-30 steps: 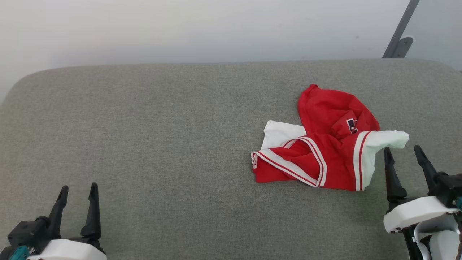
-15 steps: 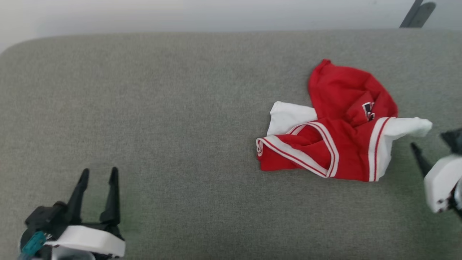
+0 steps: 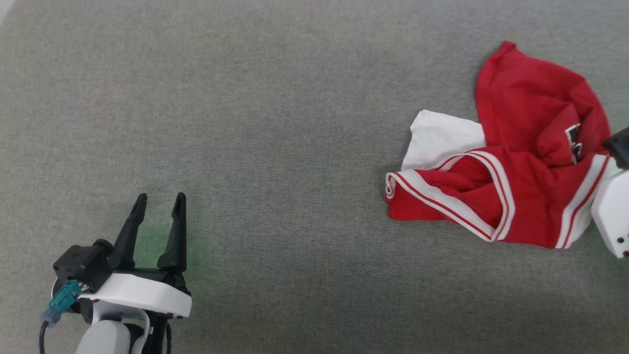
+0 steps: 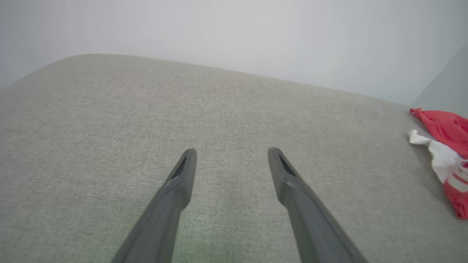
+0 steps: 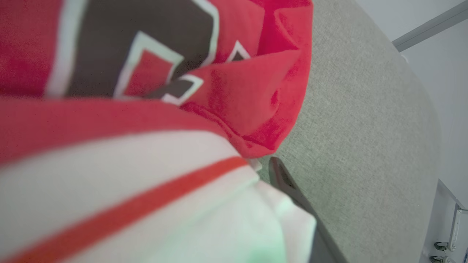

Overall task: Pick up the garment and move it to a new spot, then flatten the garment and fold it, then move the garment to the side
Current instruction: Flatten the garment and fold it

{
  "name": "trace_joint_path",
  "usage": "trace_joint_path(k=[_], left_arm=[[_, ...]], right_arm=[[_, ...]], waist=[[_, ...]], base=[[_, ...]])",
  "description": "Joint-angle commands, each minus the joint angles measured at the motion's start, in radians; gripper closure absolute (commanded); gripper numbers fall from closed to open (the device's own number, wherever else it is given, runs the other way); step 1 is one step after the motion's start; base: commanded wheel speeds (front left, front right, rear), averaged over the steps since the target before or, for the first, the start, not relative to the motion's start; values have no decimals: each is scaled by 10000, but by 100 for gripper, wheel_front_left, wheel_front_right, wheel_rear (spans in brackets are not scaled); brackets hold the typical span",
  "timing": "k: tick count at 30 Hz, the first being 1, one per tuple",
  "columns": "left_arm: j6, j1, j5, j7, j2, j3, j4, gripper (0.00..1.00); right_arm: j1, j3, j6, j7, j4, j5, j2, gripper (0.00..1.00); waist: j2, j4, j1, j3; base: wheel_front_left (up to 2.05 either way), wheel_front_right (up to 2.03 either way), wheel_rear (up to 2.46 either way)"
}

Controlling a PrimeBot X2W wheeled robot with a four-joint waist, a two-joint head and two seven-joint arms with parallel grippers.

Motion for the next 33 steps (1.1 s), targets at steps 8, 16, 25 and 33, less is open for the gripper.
trace_joint_path(k=[8,16,25,33], left_arm=[[-17,-20,-15,-53,33,136,57,0],[-17,-192,52,-53,284,-39,-179,0],[-17,-624,-82,-53,583,-607,-286,0],[-18,-1406,-388,-53,1321,-1556,-229,0]], right_arm=[[101,-40,-7,-182,116,265,-128,100],[1040,-1157,-8,1182,-547,754,-606,100],[1972,-3553,-8,3640,-624,723,-268,100],[1704,-4548,-7,3054,-685,-395,981,0]], waist=[[0,-190,0,71],[0,-913,0,69],[0,-1089,0,513],[0,-1153,0,553]], base=[[0,0,0],[0,0,0],[0,0,0],[0,0,0]])
